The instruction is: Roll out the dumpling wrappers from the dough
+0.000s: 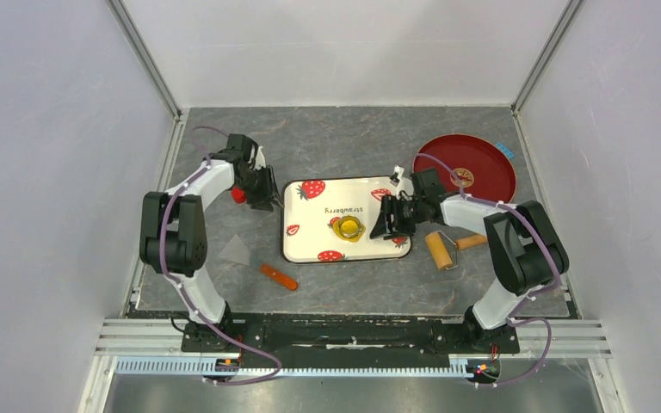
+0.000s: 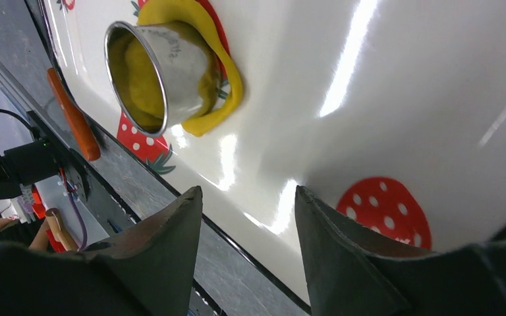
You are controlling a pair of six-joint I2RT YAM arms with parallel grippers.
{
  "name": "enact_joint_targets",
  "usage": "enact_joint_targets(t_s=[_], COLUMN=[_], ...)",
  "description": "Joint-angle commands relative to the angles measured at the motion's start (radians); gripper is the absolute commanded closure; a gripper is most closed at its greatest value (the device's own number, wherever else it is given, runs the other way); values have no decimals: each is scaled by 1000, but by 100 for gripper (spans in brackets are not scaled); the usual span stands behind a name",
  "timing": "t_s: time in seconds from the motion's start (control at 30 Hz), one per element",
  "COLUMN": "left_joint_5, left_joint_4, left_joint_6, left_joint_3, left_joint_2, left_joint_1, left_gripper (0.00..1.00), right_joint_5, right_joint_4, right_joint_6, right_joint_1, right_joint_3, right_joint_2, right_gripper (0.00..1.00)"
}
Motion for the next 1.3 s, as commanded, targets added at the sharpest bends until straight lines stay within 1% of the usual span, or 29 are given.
enact_joint_targets(t_s=[0.0,0.1,0.13,0.27,0.37,0.5,0.57,0.7,0.9,1.27], left_joint_5=[42,101,121,111,111,123,126,130,135,145], left_joint_4=[-40,21,18,6,7,7,6,6,8,13], left_joint_6=[46,7,10,17,17,17,17,18,20,17], left_joint_3=[16,-30,-29,-22,-20,-16,-14,-13,-8,-1], left_joint_2=[99,123,134,140,141,149,150,153,159,166], left_joint_1=[-4,-5,-5,-5,-5,-5,-6,-6,-5,-7], left_gripper=[57,60,61,67,75,86,90,97,98,98], right_joint_5=[61,90,94,145,195,266,274,345,380,459], right_joint_4=[25,24,22,-20,-69,-127,-141,-180,-204,-211], right_joint_6=[3,6,7,-12,-42,-71,-79,-97,-114,-119], right_joint_1=[30,45,52,73,88,110,118,143,178,227], right_joint_3=[48,70,77,129,180,225,237,265,276,247], right_joint_2=[71,96,104,146,175,199,211,232,253,283], right_gripper=[45,47,47,52,57,58,59,63,68,76])
